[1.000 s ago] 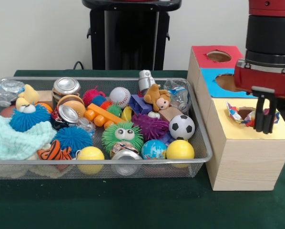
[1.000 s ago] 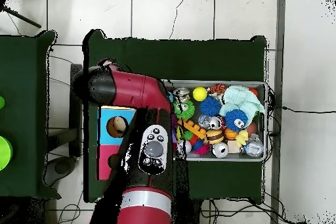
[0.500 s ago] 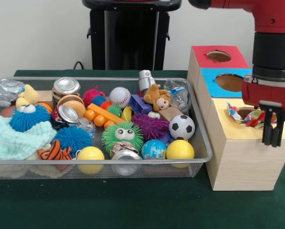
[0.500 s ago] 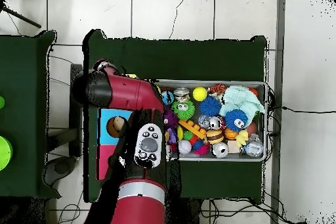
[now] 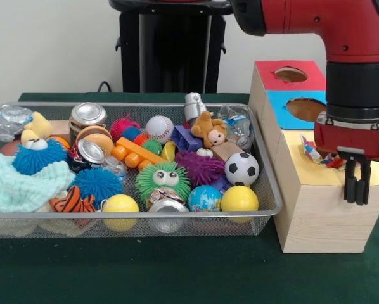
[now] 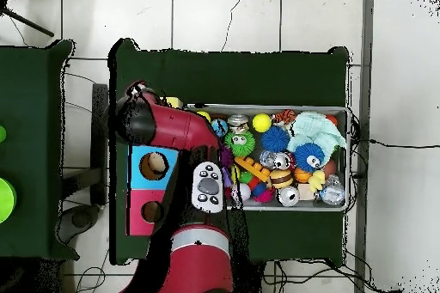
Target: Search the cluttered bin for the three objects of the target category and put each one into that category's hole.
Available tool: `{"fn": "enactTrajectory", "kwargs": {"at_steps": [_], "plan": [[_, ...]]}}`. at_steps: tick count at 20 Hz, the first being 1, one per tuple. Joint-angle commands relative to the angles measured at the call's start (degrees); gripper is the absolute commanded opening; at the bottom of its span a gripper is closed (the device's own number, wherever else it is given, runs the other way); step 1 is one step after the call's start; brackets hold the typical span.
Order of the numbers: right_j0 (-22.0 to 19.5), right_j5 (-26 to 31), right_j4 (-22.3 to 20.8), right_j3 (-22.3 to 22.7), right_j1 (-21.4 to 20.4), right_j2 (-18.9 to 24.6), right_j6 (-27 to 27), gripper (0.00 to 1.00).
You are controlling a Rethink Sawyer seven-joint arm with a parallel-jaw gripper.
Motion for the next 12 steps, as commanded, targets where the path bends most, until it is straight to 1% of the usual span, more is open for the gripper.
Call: {"fn": "enactTrajectory", "kwargs": {"at_steps": [1, 7, 12], "plan": [[-0.03, 1.92, 1.70, 8.70, -0.01, 4.13, 10.16, 0.00], [1.59, 4.52, 2.77, 9.56, -1.90, 2.47, 11.19, 0.00], [2.68, 9.82, 3.33, 9.49, -4.37, 0.61, 11.36, 0.00]]}}
